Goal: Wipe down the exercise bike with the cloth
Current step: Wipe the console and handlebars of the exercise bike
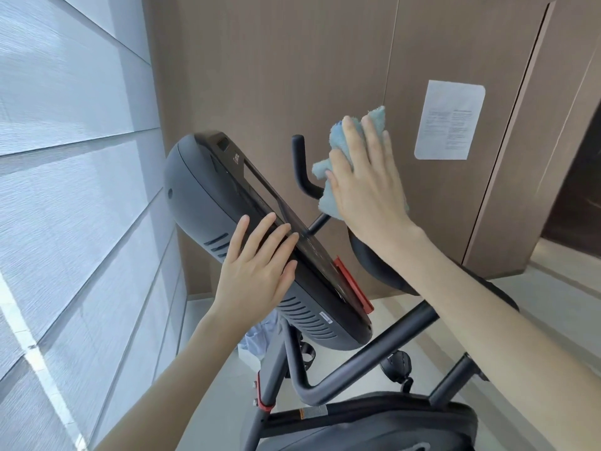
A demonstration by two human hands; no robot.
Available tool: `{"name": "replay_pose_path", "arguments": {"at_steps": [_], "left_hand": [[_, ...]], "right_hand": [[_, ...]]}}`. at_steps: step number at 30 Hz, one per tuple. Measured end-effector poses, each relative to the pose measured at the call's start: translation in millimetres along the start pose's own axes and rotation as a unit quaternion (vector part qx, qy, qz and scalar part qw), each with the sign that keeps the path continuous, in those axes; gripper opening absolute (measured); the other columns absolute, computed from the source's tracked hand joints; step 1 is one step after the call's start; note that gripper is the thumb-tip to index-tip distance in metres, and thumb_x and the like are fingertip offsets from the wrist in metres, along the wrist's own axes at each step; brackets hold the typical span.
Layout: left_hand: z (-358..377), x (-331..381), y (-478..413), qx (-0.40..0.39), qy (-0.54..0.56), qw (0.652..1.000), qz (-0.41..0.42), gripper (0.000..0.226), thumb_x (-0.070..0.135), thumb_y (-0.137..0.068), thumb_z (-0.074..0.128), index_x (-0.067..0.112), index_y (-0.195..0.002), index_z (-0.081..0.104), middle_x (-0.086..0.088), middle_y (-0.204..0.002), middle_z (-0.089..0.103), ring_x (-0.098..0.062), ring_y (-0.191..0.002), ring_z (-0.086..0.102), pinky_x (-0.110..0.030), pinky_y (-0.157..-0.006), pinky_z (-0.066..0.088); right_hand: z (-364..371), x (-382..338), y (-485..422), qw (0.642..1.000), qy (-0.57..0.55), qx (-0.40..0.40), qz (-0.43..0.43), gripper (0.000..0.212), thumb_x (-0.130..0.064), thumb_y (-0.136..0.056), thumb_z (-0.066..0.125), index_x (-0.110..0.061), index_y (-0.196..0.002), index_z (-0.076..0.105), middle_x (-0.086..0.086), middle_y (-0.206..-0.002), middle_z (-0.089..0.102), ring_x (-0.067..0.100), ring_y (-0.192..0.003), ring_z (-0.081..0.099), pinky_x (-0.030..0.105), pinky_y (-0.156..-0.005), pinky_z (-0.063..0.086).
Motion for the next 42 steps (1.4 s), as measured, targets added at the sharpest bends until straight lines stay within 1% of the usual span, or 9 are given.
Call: {"name": "replay_pose_path", "arguments": {"at_steps": [4, 8, 13, 19, 24, 29, 35, 39, 42], "left_hand": [[-2.3, 0.7, -0.4, -0.003, 0.003, 1.0, -0.002, 0.036, 0.029, -0.095, 0.045, 0.011, -0.12, 0.064, -0.006, -0.125, 0.061, -0.028, -0.132, 0.039, -0.05, -0.116, 0.015], [-4.9, 1.4, -0.7, -0.005, 0.004, 1.0, -0.005, 0.036, 0.029, -0.096, 0.045, 0.011, -0.119, 0.064, -0.006, -0.125, 0.061, -0.028, -0.131, 0.042, -0.05, -0.116, 0.015], [-5.9, 2.0, -1.0, -0.004, 0.015, 1.0, -0.012, 0.037, 0.03, -0.097, 0.042, 0.009, -0.119, 0.064, -0.007, -0.125, 0.061, -0.029, -0.132, 0.04, -0.05, -0.117, 0.012], [-5.3, 3.1, -1.7, 0.01, 0.019, 1.0, -0.02, 0.035, 0.029, -0.096, 0.043, 0.009, -0.117, 0.064, -0.007, -0.122, 0.062, -0.029, -0.131, 0.04, -0.05, -0.117, 0.012], [-2.9, 2.5, -1.5, 0.022, 0.016, 0.999, -0.02, 0.036, 0.029, -0.097, 0.041, 0.01, -0.116, 0.065, -0.007, -0.12, 0.063, -0.029, -0.13, 0.04, -0.05, -0.117, 0.011], [-1.9, 2.6, -1.5, 0.024, 0.008, 0.999, -0.019, 0.035, 0.029, -0.096, 0.043, 0.011, -0.117, 0.065, -0.006, -0.12, 0.063, -0.03, -0.129, 0.041, -0.049, -0.117, 0.01], [-1.0, 3.7, -1.6, 0.018, 0.002, 1.0, -0.016, 0.035, 0.029, -0.096, 0.044, 0.011, -0.117, 0.065, -0.007, -0.12, 0.063, -0.03, -0.13, 0.04, -0.05, -0.117, 0.01], [-1.3, 3.5, -0.5, 0.016, 0.002, 1.0, -0.02, 0.034, 0.029, -0.095, 0.045, 0.011, -0.118, 0.064, -0.007, -0.12, 0.062, -0.03, -0.13, 0.039, -0.05, -0.117, 0.01], [-0.9, 4.2, -1.0, 0.016, 0.001, 1.0, -0.022, 0.033, 0.028, -0.095, 0.046, 0.011, -0.117, 0.064, -0.007, -0.119, 0.062, -0.03, -0.13, 0.04, -0.051, -0.116, 0.011]], "right_hand": [[4.5, -3.1, 24.4, 0.999, 0.036, 0.018, -0.022, 0.031, -0.014, -0.095, 0.048, -0.004, -0.124, 0.05, 0.023, -0.151, 0.023, 0.048, -0.136, 0.021, 0.054, -0.107, 0.032], [23.3, -6.9, 70.9, 0.999, 0.029, -0.02, -0.011, 0.06, -0.023, -0.097, 0.046, -0.008, -0.148, 0.017, 0.027, -0.152, 0.005, 0.05, -0.138, 0.009, 0.047, -0.108, 0.03], [29.1, 0.2, 140.2, 0.999, -0.022, -0.028, -0.025, 0.061, -0.019, -0.095, 0.051, -0.005, -0.145, 0.018, 0.035, -0.145, 0.019, 0.045, -0.129, 0.038, 0.043, -0.102, 0.04], [21.7, 11.2, 127.8, 0.996, -0.086, -0.036, 0.003, 0.063, -0.034, -0.094, 0.041, 0.005, -0.14, 0.023, 0.033, -0.134, 0.044, 0.038, -0.108, 0.059, 0.037, -0.086, 0.052], [19.8, 7.3, 100.1, 0.983, -0.175, -0.035, 0.048, 0.067, -0.036, -0.095, 0.037, 0.006, -0.143, 0.016, 0.034, -0.142, 0.032, 0.039, -0.1, 0.062, 0.033, -0.07, 0.055], [15.4, 19.3, 43.7, 0.948, -0.293, 0.0, 0.122, 0.066, -0.04, -0.098, 0.029, -0.011, -0.148, -0.002, 0.021, -0.148, 0.023, 0.033, -0.1, 0.059, 0.026, -0.063, 0.046], [24.0, 30.9, 33.2, 0.875, -0.451, 0.013, 0.177, 0.065, -0.046, -0.096, 0.039, -0.032, -0.147, 0.002, -0.002, -0.14, 0.034, -0.007, -0.107, 0.034, 0.028, -0.089, 0.03], [29.0, 27.4, 57.6, 0.887, -0.422, -0.019, 0.184, 0.076, -0.052, -0.093, 0.04, -0.032, -0.146, -0.011, 0.004, -0.142, 0.038, 0.02, -0.117, 0.048, 0.035, -0.088, 0.039], [28.1, 23.7, 82.3, 0.93, -0.318, -0.045, 0.176, 0.08, -0.056, -0.091, 0.036, -0.018, -0.148, -0.005, 0.015, -0.128, 0.052, 0.032, -0.098, 0.061, 0.035, -0.074, 0.049]]}}
Point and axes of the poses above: each hand's wrist, its own y-axis away from the middle knuckle, its own z-axis out of the palm, x = y × z, the point moved 9 cm from there along -y, towards the middle knuckle
